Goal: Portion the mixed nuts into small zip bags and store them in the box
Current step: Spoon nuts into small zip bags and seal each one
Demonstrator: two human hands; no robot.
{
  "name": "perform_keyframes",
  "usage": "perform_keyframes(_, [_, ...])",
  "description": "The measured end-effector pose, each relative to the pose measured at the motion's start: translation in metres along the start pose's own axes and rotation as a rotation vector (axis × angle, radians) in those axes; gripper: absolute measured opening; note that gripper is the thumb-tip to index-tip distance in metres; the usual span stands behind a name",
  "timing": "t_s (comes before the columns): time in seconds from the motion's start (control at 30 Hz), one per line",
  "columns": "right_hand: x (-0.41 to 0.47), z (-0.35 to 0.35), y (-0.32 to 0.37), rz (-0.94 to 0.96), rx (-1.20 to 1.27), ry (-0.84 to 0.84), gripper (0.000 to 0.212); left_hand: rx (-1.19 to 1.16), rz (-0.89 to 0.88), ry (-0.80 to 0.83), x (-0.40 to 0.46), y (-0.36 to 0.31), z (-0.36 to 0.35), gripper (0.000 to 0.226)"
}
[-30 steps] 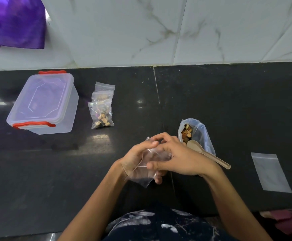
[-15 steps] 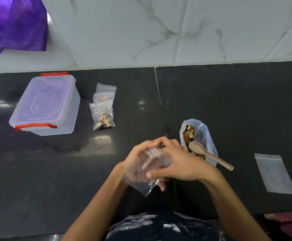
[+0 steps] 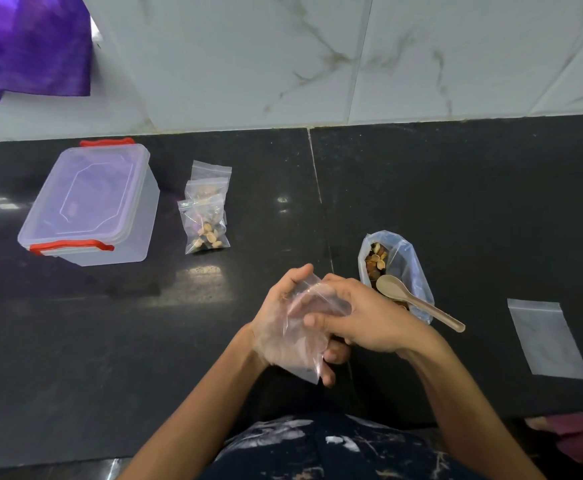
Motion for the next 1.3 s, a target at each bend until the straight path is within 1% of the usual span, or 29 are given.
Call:
perform_keyframes(0.07, [-0.003,0.002,0.0,0.002,0.03,0.0,0.017,0.002,0.015,0.015,0.0,0.0,0.001,0.071])
perform_keyframes(0.13, [-0.006,0.005,0.0,-0.007,0.032,-0.01,0.017,0.05,0.017,-0.028,-0.002,0.0,0.006,0.071])
perform_keyframes(0.23, [-0.014,0.011,0.002,-0.031,-0.026,-0.007,0.021,0.116,0.008,-0.083,-0.004,-0.001,0.01,0.067])
perform_keyframes(0.3, [-0.016,0.012,0.006,-0.024,-0.022,0.018,0.022,0.127,0.016,-0.115,-0.005,-0.001,0.01,0.063])
perform_keyframes(0.4, [-0.017,0.009,0.008,-0.006,-0.018,0.073,0.015,0.129,0.026,-0.173,-0.009,0.0,0.014,0.058])
perform_keyframes(0.47, [-0.016,0.009,0.006,-0.011,-0.035,0.105,0.012,0.131,0.036,-0.183,-0.009,0.001,0.014,0.053])
perform_keyframes(0.53, [-0.015,0.011,0.003,-0.036,-0.029,0.093,0.019,0.17,0.035,-0.176,-0.009,0.0,0.013,0.049])
perform_keyframes(0.6, [-0.013,0.012,0.003,-0.05,0.005,0.056,0.022,0.224,0.017,-0.202,-0.007,-0.003,0.013,0.058])
perform_keyframes(0.67, [-0.011,0.013,0.003,-0.052,0.002,0.021,0.025,0.286,-0.013,-0.237,-0.006,-0.006,0.014,0.072])
perform_keyframes(0.73, [-0.01,0.016,-0.001,-0.059,0.106,-0.032,0.026,0.304,-0.054,-0.294,-0.01,-0.014,0.015,0.082])
perform_keyframes(0.8, [-0.009,0.022,-0.01,-0.086,0.212,-0.1,0.028,0.32,-0.092,-0.355,-0.019,-0.027,0.013,0.083])
perform_keyframes(0.83, [-0.008,0.026,-0.016,-0.098,0.223,-0.141,0.029,0.382,-0.107,-0.416,-0.026,-0.033,0.015,0.078])
perform_keyframes(0.87, [-0.007,0.029,-0.021,-0.108,0.221,-0.173,0.03,0.468,-0.125,-0.512,-0.034,-0.04,0.018,0.069])
perform_keyframes(0.93, [-0.007,0.033,-0.028,-0.123,0.25,-0.226,0.034,0.633,-0.164,-0.712,-0.049,-0.053,0.026,0.046])
perform_keyframes(1.0, [-0.008,0.036,-0.031,-0.141,0.287,-0.257,0.041,0.741,-0.172,-0.815,-0.053,-0.059,0.028,0.027])
perform_keyframes(1.03, [-0.007,0.037,-0.033,-0.146,0.285,-0.262,0.037,0.769,-0.178,-0.846,-0.053,-0.06,0.028,0.022])
perform_keyframes(1.1, [-0.008,0.037,-0.034,-0.16,0.264,-0.247,0.023,0.806,-0.201,-0.885,-0.053,-0.062,0.023,0.015])
perform_keyframes(1.2, [-0.01,0.038,-0.031,-0.157,0.271,-0.23,0.023,0.857,-0.232,-0.899,-0.055,-0.067,0.017,0.015])
perform_keyframes(1.3, [-0.012,0.04,-0.028,-0.121,0.322,-0.265,0.02,0.891,-0.297,-0.905,-0.058,-0.073,0.011,0.007])
Point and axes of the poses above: each hand's wrist, its own x-axis towards the middle knuckle, its own z-axis out of the back of the hand, y = z × x, the point moved 8 cm from there along x, towards the middle knuckle, and after that the axes turned 5 degrees about y, right-handed, at the moved point
